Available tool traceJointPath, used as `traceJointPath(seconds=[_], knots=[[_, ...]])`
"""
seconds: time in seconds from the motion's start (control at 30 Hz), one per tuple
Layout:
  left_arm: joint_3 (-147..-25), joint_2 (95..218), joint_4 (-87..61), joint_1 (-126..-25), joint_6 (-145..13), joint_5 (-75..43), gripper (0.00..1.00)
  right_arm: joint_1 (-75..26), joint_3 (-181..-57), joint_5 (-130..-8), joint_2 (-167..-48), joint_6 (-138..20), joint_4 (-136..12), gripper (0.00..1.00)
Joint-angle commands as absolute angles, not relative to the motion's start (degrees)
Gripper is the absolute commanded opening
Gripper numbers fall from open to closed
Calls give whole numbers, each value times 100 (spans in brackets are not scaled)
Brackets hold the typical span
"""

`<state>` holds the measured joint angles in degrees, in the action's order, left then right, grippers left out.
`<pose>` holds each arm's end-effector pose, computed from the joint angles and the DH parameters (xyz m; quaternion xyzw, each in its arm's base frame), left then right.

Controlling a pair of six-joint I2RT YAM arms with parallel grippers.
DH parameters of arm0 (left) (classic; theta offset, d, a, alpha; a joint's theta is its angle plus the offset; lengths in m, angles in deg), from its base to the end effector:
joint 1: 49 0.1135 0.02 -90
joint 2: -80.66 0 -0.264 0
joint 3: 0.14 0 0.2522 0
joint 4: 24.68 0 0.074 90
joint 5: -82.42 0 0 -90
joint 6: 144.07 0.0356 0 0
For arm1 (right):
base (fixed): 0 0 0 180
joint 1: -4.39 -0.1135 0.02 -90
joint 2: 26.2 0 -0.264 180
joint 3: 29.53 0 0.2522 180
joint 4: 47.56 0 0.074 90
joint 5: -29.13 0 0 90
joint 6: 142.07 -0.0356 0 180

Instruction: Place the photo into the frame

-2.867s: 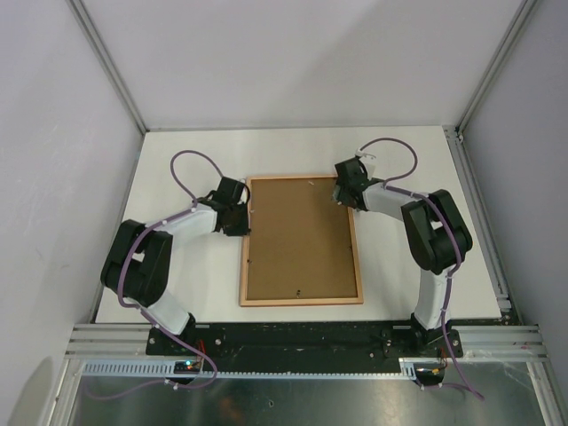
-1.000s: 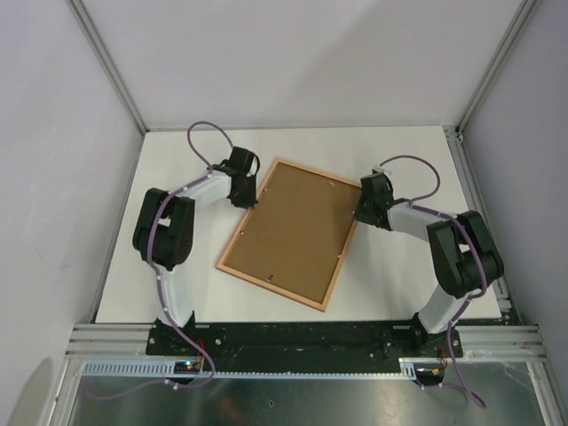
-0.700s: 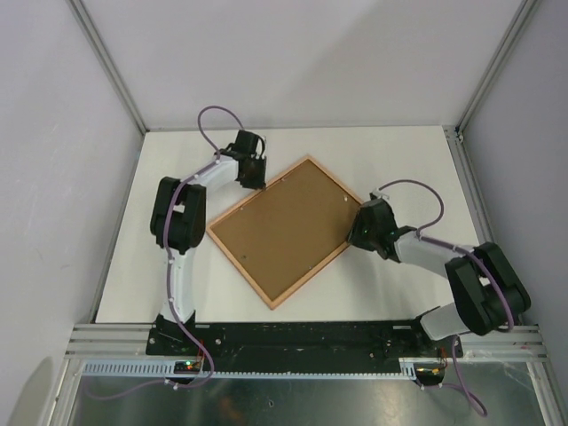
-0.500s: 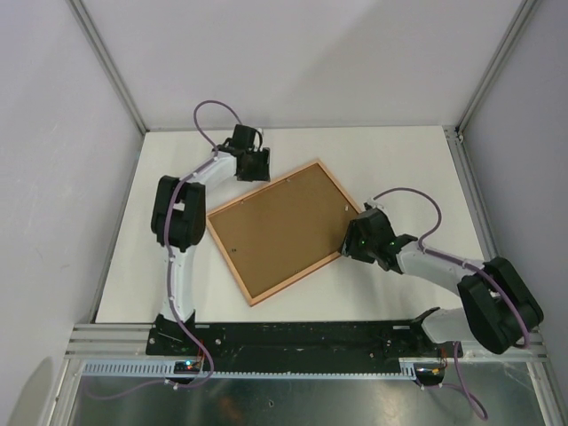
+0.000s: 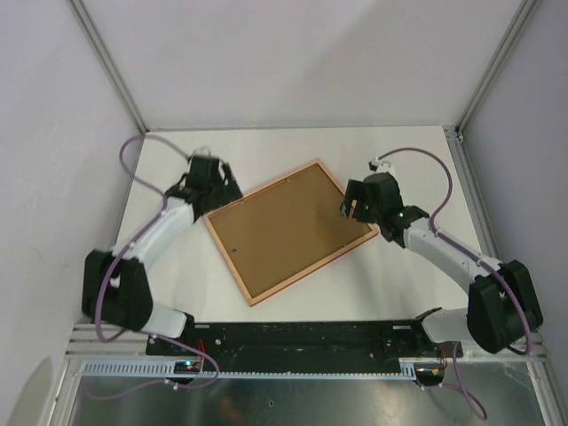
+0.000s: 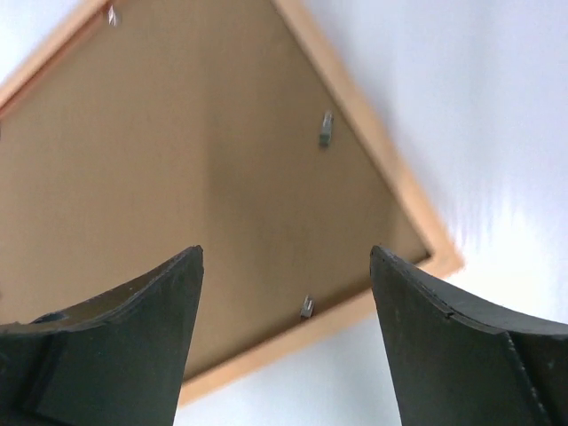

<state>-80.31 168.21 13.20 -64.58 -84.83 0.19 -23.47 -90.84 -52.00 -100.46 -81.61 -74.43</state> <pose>0.3247 -0.0855 0.2672 -0.1474 0.9111 -0.0918 0.3737 0.2484 0.1251 0.2412 0.0460 0.9024 0.1416 0.4045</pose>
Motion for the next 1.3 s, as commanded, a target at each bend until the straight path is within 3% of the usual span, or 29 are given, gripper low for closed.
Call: traceJointPath(seconds=[0.0,0.2,0.5,1.03,1.27], knots=[[-6296,15850,1468,-6447,-10206,507,82,-2014,-9857,-4792,-10762,-6866,-7033,81],[-5059,14982,1466,-6447,-11343,539,81,-1716,-10630,-4913,-11988,-6186,-6692,83],[-5059,15087,1460,-6447,-11508,347,80,-1363,-11323,-5434,-13189,-6131,-6737,82],[-5480,15796,1392,-6447,-11326,271,81,-1542,-11238,-5408,-13482,-6288,-7354,74],[-5647,16078,1341,-6437,-11170,295,80,-1479,-10755,-5452,-13246,-6376,-7268,63]])
